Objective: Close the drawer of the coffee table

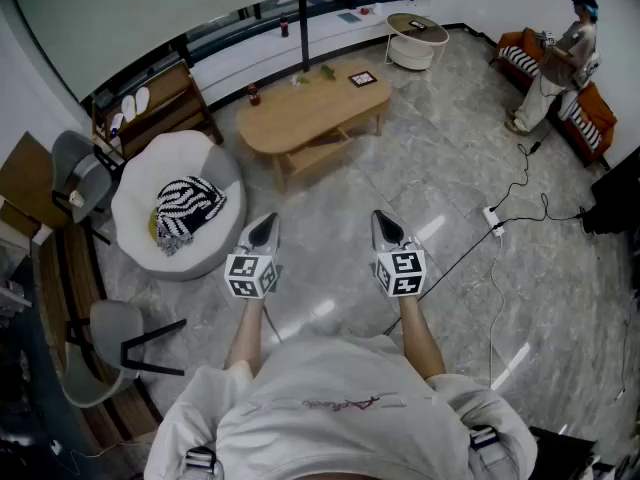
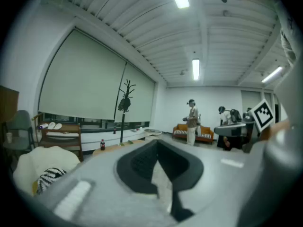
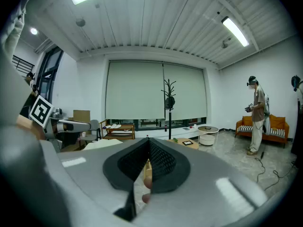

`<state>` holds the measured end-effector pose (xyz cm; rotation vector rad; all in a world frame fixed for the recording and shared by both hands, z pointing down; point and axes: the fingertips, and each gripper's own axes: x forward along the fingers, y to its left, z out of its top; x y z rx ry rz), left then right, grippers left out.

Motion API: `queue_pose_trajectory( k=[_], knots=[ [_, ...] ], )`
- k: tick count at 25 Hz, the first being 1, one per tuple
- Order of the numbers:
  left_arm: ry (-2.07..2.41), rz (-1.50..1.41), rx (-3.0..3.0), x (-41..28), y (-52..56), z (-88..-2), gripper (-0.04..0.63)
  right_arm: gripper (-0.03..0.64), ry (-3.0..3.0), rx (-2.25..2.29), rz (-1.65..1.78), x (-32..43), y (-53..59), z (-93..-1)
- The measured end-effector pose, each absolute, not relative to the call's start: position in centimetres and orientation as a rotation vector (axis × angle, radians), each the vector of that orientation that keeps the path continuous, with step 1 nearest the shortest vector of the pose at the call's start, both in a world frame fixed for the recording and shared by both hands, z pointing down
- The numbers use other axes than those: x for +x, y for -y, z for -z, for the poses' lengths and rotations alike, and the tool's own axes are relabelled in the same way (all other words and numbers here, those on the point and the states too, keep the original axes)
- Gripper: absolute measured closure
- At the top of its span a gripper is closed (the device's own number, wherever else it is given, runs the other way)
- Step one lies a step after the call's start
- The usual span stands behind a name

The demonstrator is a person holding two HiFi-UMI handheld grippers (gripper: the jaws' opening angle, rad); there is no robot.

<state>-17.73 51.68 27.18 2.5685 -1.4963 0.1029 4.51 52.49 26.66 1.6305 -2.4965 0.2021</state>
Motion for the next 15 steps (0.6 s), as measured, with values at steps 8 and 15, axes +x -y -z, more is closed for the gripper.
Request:
queue_pose_trajectory(
  k=[8,15],
  knots=[
    [1.502,-0.105,2.57,-16.4,-52.5,-26.6,0.597,0.611,2.506,1.624,-0.2,5.6,-53.2,-26.4],
    [1.517,-0.108,2.565,-14.4,-53.3,-26.8,0.597,0.611,2.536,1.611,-0.207,7.6,-54.0,-26.5]
  ],
)
